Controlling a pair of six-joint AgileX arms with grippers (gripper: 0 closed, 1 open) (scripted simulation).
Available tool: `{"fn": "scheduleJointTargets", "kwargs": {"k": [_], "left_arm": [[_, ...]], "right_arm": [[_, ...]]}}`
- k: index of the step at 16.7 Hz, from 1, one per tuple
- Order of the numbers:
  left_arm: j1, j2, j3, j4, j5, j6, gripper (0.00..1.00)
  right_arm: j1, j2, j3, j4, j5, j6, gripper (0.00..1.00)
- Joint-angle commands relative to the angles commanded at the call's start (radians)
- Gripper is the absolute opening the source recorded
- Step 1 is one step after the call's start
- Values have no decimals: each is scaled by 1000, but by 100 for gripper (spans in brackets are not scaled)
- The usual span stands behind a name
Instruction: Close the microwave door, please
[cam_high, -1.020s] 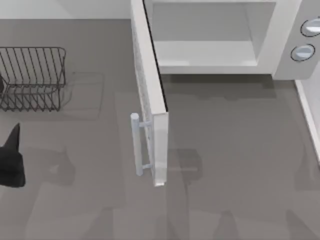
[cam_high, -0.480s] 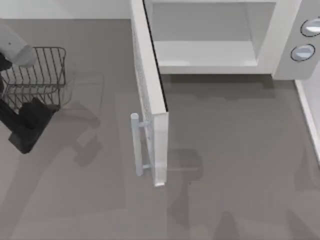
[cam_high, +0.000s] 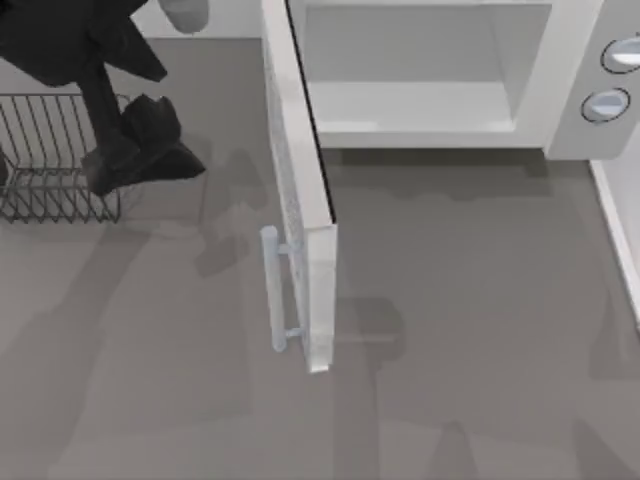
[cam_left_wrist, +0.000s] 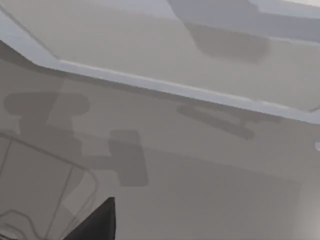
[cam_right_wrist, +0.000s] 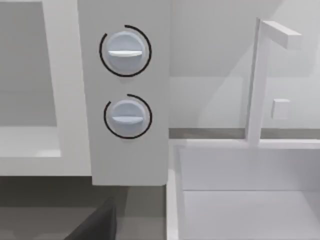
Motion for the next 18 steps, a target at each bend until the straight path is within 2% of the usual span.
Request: {"fn": "scheduleJointTargets", "kwargs": {"k": [4, 7, 14, 18], "left_arm": [[-34, 178, 245, -152, 57, 99, 100], [-45, 239, 337, -204, 78, 135, 100], [-43, 243, 342, -205, 79, 137, 100], [-78, 238, 237, -94, 71, 106, 100]], "right_arm": [[0, 0, 0, 0, 0, 0, 100], [0, 0, 0, 0, 0, 0, 100], [0, 0, 0, 0, 0, 0, 100], [0, 0, 0, 0, 0, 0, 100]]}}
